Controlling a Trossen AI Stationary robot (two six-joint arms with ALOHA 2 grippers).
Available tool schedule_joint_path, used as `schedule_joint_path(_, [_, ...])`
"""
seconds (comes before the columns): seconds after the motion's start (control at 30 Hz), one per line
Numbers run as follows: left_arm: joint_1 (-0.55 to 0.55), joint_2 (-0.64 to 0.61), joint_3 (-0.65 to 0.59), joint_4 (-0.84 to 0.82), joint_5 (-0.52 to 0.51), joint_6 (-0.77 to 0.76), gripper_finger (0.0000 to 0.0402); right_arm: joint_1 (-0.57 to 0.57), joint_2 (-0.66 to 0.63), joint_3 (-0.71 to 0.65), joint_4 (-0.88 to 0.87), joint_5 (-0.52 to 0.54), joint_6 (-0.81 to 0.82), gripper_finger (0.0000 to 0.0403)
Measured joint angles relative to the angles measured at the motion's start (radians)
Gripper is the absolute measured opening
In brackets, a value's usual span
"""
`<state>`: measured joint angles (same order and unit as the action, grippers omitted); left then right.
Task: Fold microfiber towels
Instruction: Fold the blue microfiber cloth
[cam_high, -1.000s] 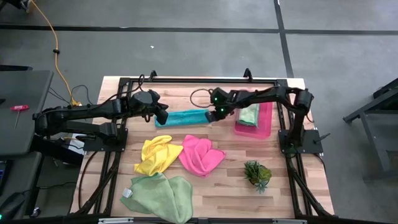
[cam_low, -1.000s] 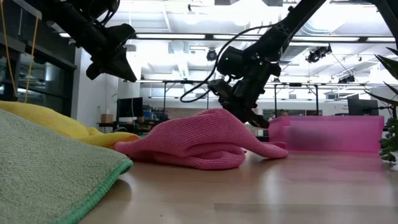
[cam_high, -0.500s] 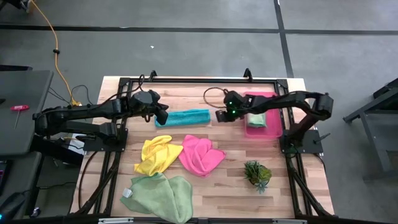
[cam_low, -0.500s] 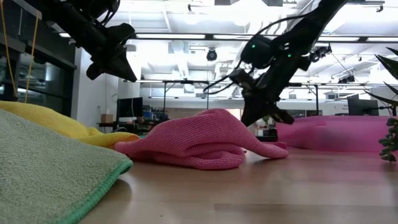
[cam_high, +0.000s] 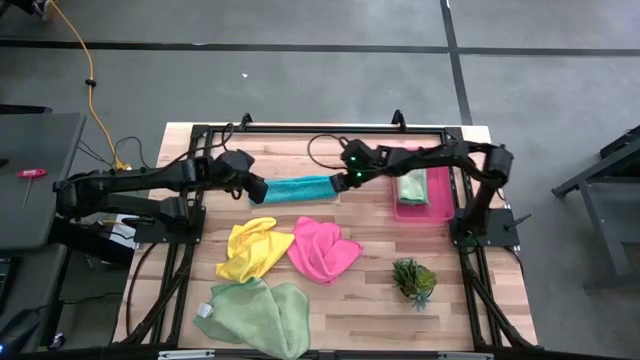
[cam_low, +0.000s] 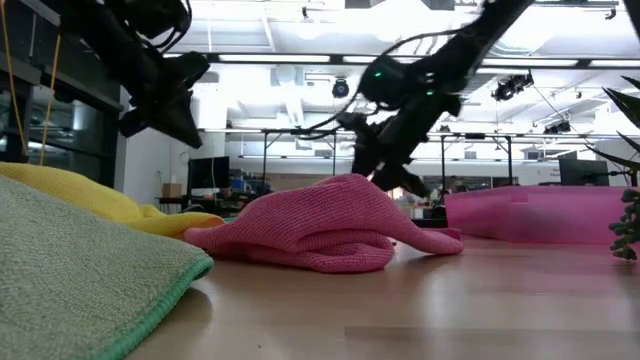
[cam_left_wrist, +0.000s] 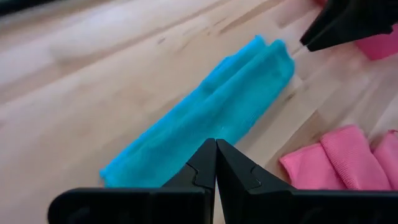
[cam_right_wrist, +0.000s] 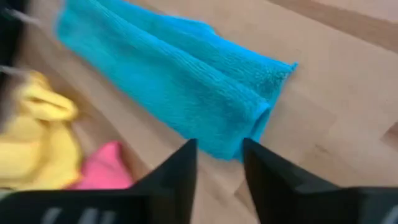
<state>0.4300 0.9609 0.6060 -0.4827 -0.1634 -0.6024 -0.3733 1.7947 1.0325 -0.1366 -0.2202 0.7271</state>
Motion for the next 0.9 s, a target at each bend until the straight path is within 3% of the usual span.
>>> schedule_joint_path(0.23, [0.001, 0.086, 0.000, -0.161, -0.013, -0.169, 0.0000, 0.001, 0.176, 0.207, -0.210, 0.019, -0.088, 0.0215])
schedule_joint_path(0.53, [-0.029, 0.263, 0.000, -0.116, -0.004, -0.191, 0.0000, 0.011, 0.236, 0.276, -0.232, 0.057, -0.027, 0.0231])
schedule_joint_path(0.7, [-0.035, 0.344, 0.000, -0.062, -0.004, -0.186, 0.0000, 0.033, 0.244, 0.275, -0.204, 0.123, 0.014, 0.0195])
schedule_joint_path(0.9, [-0.035, 0.386, 0.000, -0.036, -0.005, -0.148, 0.0000, 0.053, 0.253, 0.275, -0.220, 0.187, 0.002, 0.0066])
